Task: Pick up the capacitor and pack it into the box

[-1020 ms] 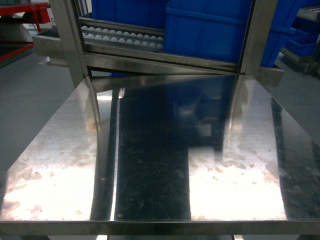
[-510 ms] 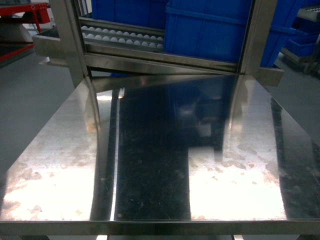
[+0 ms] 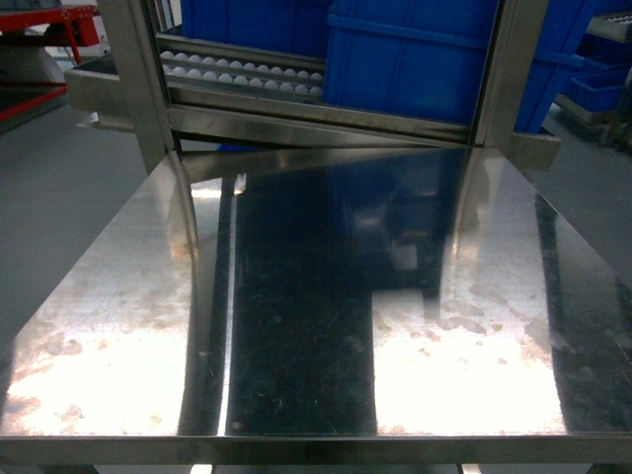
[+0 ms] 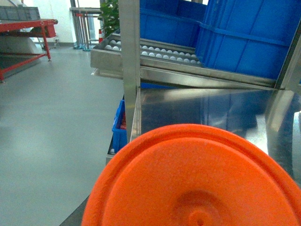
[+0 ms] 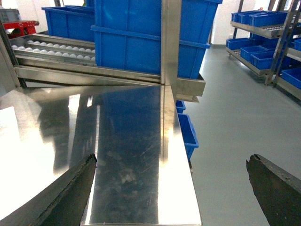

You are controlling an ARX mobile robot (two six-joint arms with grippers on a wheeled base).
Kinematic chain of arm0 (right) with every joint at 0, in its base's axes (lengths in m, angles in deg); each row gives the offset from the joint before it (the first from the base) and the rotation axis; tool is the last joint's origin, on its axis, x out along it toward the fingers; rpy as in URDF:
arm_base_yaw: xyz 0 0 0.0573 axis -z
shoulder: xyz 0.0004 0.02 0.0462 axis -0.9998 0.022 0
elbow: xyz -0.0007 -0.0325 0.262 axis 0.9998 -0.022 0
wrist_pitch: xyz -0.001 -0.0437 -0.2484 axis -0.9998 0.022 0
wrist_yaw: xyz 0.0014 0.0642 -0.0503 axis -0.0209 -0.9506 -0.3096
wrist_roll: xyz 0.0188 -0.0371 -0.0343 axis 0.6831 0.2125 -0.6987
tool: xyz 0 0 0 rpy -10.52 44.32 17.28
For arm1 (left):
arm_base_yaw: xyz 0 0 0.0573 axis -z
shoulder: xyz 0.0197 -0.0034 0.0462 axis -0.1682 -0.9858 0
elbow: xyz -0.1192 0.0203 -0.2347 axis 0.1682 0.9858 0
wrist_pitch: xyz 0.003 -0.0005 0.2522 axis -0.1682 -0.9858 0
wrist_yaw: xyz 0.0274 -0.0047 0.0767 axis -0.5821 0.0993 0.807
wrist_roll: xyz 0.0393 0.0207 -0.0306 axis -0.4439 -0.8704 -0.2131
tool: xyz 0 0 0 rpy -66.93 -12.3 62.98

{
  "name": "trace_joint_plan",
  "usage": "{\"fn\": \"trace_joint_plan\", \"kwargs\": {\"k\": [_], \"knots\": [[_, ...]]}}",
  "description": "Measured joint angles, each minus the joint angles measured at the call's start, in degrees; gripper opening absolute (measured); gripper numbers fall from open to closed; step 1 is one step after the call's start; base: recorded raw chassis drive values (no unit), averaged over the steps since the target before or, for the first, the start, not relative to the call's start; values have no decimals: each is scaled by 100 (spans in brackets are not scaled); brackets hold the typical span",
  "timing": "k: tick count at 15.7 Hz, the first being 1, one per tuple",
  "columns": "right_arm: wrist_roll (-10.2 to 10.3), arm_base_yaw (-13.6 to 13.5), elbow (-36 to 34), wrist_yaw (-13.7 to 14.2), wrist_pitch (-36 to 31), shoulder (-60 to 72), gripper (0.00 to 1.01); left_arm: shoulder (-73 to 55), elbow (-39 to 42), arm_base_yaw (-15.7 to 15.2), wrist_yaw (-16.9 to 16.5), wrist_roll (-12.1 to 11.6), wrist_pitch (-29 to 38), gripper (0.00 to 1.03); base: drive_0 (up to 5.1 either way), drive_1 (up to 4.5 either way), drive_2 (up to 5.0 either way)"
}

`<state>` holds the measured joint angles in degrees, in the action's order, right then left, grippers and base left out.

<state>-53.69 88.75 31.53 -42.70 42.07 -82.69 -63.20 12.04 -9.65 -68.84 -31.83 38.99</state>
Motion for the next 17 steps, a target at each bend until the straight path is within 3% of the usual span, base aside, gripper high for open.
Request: {"fn": "trace_joint_plan", "kwargs": {"k": [17], "knots": [[2,0,0,2,0,0,98,0,0,0,-2,-2,-2,43,0,0,0]]}}
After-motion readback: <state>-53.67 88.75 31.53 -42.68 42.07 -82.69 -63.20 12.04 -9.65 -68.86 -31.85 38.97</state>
